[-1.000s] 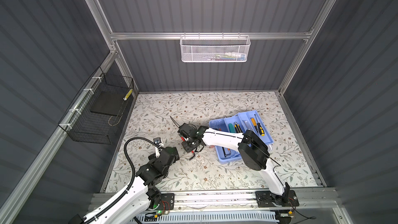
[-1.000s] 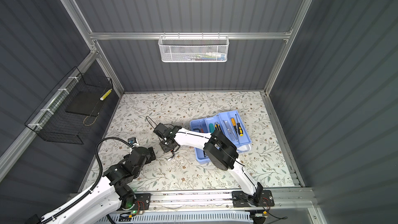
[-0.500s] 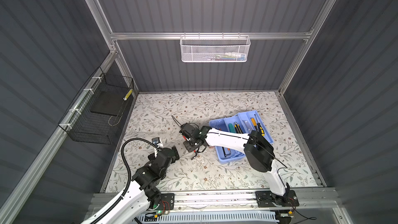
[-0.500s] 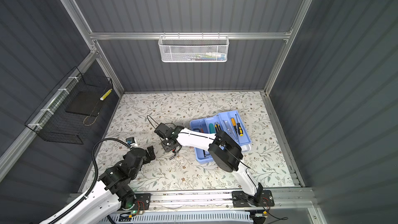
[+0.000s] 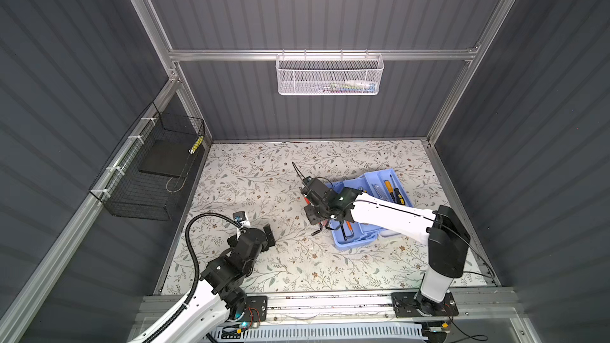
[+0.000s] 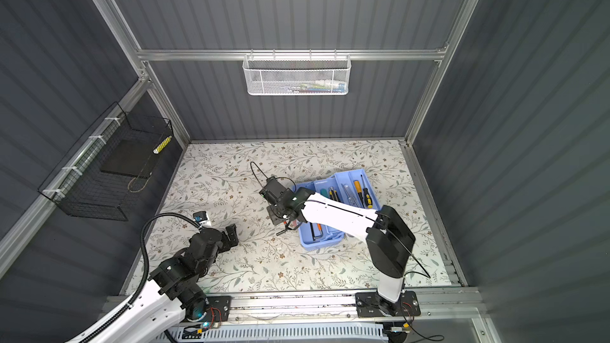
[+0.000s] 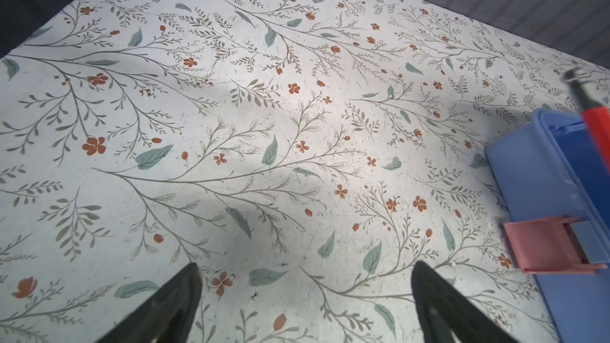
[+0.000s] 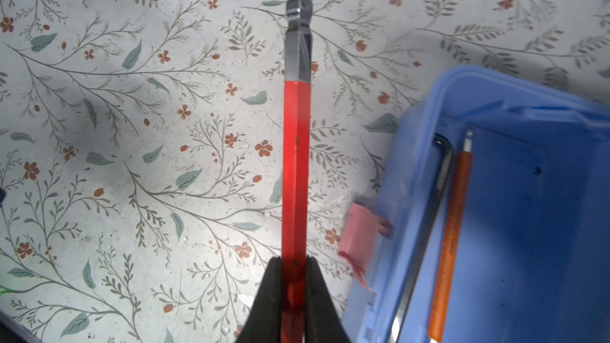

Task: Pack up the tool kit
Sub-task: 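Lift the red hex key and carry it over the tray, then lower the red hex key beside the black hex key and open the right gripper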

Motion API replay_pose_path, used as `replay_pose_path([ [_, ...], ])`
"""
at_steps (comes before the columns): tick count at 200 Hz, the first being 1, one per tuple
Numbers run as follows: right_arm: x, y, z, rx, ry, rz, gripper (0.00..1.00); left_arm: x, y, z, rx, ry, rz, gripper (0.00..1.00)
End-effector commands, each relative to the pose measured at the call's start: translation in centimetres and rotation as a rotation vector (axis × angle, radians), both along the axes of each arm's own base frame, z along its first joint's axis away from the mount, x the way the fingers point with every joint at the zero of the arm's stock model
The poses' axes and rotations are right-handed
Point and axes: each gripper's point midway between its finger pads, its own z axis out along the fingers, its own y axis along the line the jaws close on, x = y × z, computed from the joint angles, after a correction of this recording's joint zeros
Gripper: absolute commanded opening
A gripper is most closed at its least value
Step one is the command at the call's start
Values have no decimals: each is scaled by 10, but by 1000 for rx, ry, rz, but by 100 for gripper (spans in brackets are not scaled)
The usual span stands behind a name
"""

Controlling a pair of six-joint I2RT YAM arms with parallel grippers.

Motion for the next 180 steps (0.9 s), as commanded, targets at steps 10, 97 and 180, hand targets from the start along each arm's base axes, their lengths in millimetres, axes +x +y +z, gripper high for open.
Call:
replay_pose_path([
  [10,5,-30,28,42,-49,-78,0,1,1,1,13,-1,0,99],
  [97,16,-102,11,-87,-36,-161,0,4,-2,0,31,15,-8,99],
  [180,23,-90,-32,-179,39,-103,0,5,-1,-1,37,16,2,99],
])
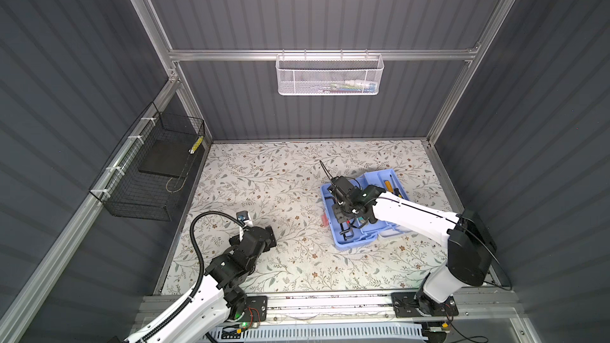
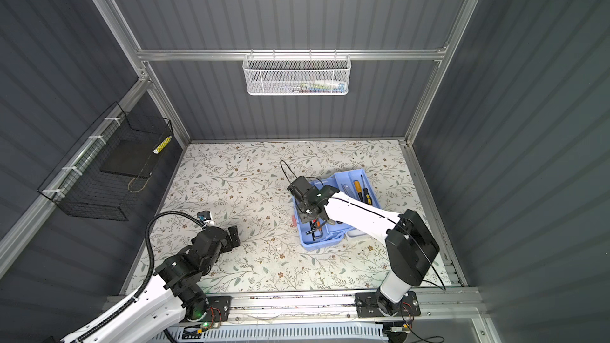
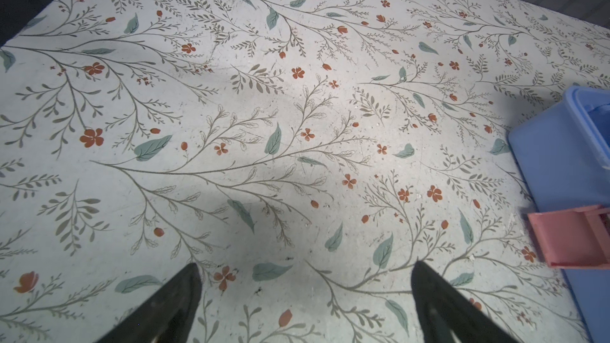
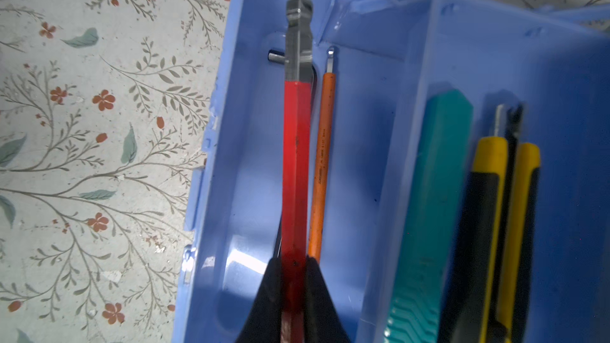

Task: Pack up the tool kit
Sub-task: 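Lower the red hex key beside the black hex key and open the right gripper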

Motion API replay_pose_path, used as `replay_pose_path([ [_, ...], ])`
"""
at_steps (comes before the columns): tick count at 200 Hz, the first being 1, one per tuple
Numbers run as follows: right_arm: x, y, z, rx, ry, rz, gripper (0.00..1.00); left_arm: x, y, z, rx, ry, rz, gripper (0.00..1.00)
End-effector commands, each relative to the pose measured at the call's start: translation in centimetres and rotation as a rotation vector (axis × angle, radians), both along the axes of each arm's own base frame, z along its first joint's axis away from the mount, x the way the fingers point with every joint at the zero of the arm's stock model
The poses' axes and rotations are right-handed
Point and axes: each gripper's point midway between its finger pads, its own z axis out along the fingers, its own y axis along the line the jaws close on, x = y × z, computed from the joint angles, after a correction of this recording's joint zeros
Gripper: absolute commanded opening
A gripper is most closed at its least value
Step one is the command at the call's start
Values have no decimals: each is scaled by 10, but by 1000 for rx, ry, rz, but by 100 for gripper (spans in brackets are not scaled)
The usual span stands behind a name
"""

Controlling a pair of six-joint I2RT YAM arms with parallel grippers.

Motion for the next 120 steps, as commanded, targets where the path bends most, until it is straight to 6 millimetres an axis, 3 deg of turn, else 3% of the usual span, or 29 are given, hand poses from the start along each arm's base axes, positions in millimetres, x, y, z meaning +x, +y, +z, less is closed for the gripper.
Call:
replay_pose_path([
  [1,8,9,5,11,-17,20,0,4,0,8,7,-21,3,100],
  [120,12,24,-43,37,100,20,0,4,0,8,8,-20,3,100],
])
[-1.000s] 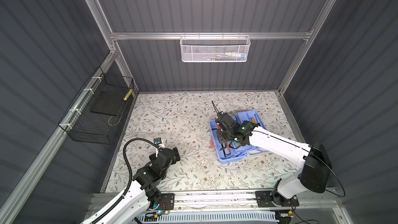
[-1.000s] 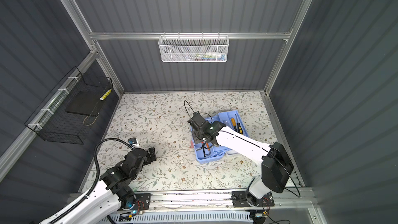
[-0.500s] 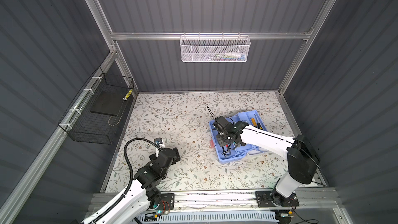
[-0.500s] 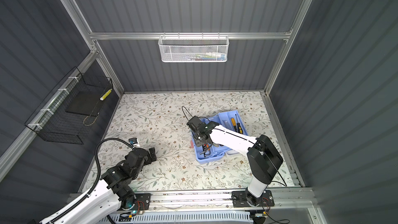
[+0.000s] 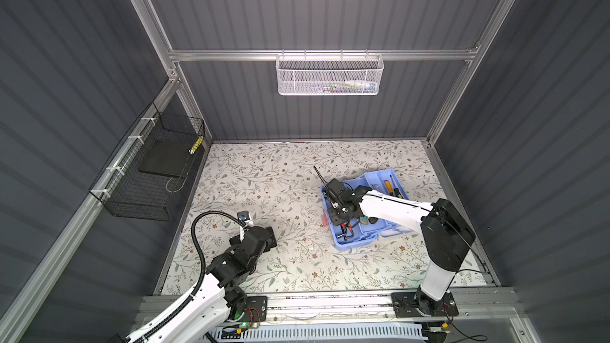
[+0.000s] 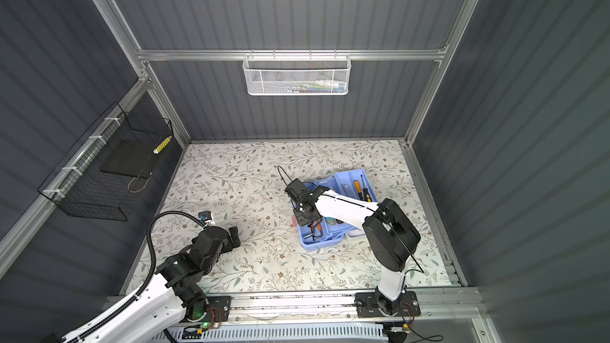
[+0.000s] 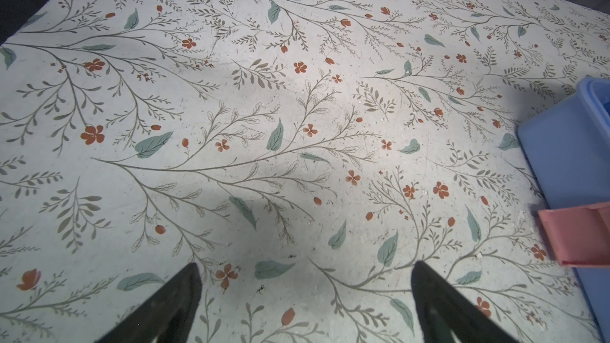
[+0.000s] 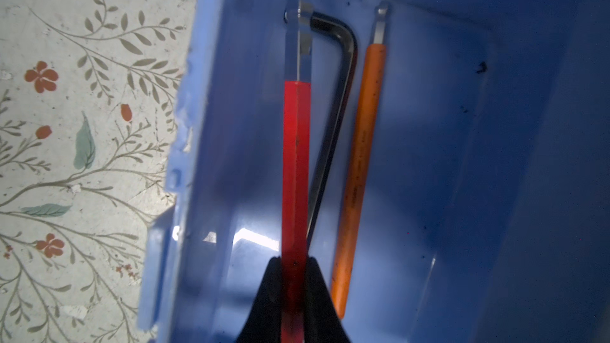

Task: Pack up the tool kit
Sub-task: 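Lower the red hex key beside the black hex key and open the right gripper, then move the left gripper to the tray's near end while the right reaches its far end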

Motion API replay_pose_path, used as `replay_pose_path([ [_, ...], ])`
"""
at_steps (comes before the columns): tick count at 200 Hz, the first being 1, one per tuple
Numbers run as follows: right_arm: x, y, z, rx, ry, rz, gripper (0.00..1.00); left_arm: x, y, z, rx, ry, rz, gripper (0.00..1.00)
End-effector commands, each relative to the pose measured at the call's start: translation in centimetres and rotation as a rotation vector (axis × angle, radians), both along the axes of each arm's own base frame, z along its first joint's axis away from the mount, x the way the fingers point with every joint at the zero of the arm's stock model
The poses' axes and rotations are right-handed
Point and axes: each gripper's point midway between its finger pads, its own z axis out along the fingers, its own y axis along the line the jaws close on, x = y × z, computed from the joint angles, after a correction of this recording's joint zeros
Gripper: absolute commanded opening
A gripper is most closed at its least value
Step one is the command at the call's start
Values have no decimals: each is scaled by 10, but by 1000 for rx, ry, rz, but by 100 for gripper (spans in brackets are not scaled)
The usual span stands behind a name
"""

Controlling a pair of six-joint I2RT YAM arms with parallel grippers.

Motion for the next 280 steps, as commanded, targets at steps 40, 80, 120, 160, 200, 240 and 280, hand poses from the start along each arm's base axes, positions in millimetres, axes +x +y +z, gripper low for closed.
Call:
replay_pose_path([
  [40,7,12,-6,34,15,-21,0,4,0,12,-6,-34,1,100],
  [80,7,12,-9,31,24,-23,10,7,-10,22,-31,-9,-12,99],
  [120,11,11,3,34,-3,-25,20,18,-41,31,-61,59,-96,99],
  [160,15,7,26,44,-52,-23,27,25,-68,53,-116,15,-189,99],
  [200,9,-6,88,149,-150,-36,27,35,-112,59,-214,38,-298,99],
  [240,-10,-63,150,303,-307,-134,35,49,-170,60,-217,37,-412,100],
  [280,-36,-124,168,422,-375,-281,39,67,-217,40,-223,85,-474,100],
])
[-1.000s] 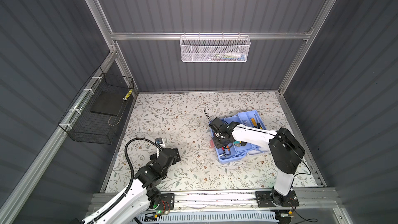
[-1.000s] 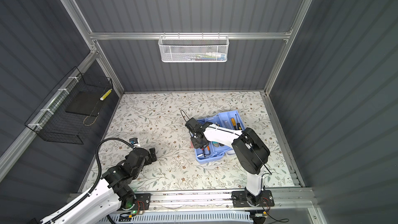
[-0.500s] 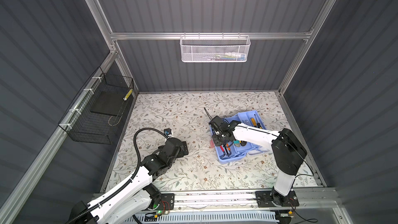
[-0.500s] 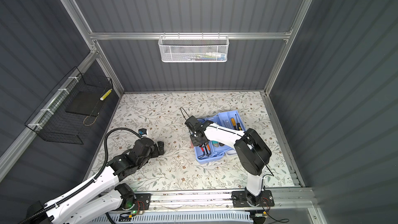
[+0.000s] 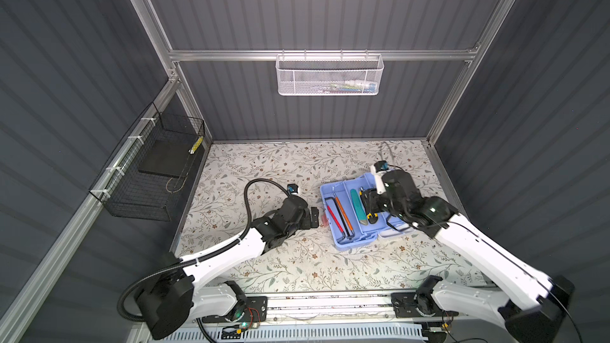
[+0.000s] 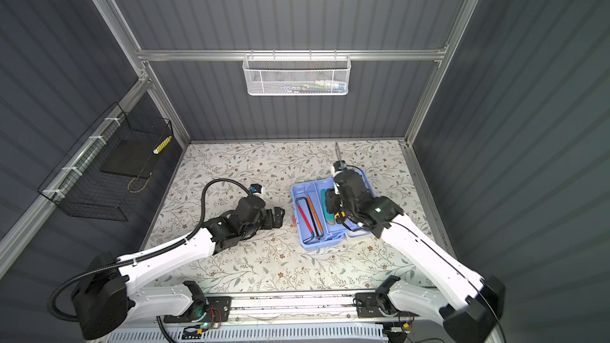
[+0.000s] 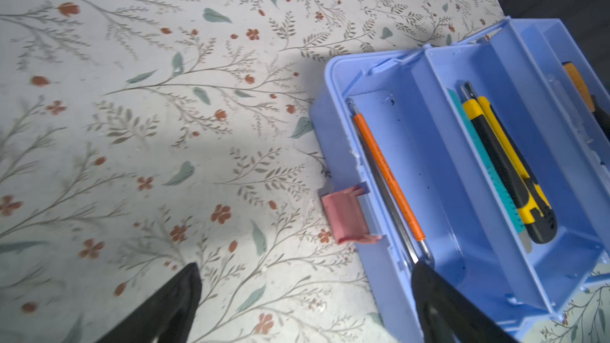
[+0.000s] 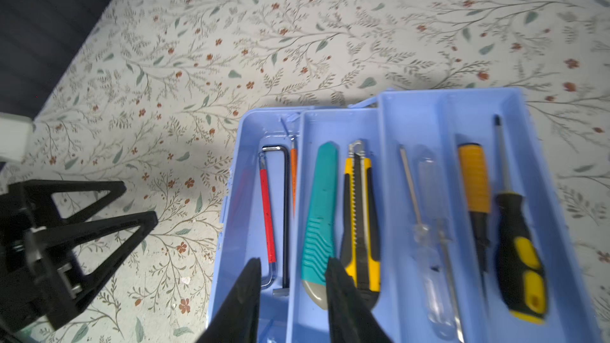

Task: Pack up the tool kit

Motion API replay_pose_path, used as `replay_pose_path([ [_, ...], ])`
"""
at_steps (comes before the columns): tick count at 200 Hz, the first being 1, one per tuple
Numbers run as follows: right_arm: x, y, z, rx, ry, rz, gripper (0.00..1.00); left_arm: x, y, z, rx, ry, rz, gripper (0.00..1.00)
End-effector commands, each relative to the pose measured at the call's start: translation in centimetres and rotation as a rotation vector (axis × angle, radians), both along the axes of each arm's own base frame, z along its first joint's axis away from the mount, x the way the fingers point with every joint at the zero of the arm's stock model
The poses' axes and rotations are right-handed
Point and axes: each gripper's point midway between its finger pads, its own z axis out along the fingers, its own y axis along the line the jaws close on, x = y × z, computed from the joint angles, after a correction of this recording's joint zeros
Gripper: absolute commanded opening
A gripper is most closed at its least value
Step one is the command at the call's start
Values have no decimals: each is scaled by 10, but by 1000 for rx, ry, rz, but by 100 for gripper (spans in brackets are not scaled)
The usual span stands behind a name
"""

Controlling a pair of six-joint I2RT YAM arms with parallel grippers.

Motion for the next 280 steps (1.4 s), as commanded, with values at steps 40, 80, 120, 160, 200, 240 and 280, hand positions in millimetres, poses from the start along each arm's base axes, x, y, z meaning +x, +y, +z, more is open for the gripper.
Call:
replay_pose_path([
  [40,-35,-44,-32,60,85,-94,41,25,-56,-19,-2,36,-88,99],
  [80,-42,-60,-41,71,99,-139,43,33,-39,-44,113,90,3,99],
  [120,-39,-65,-35,112,95,-141,44,30,-8,-60,257,117,62,99],
  [160,-35,-62,-25,179,103,-115,44,35,42,-72,235,171,167,99],
  [200,-26,-80,-27,209,121,-160,45,34,74,-64,343,140,194,99],
  [240,-16,-106,-28,248,125,-240,44,37,45,-33,161,102,96,99],
  [280,-8,-122,-33,291,122,-298,44,40,-1,-8,-23,101,-6,99],
])
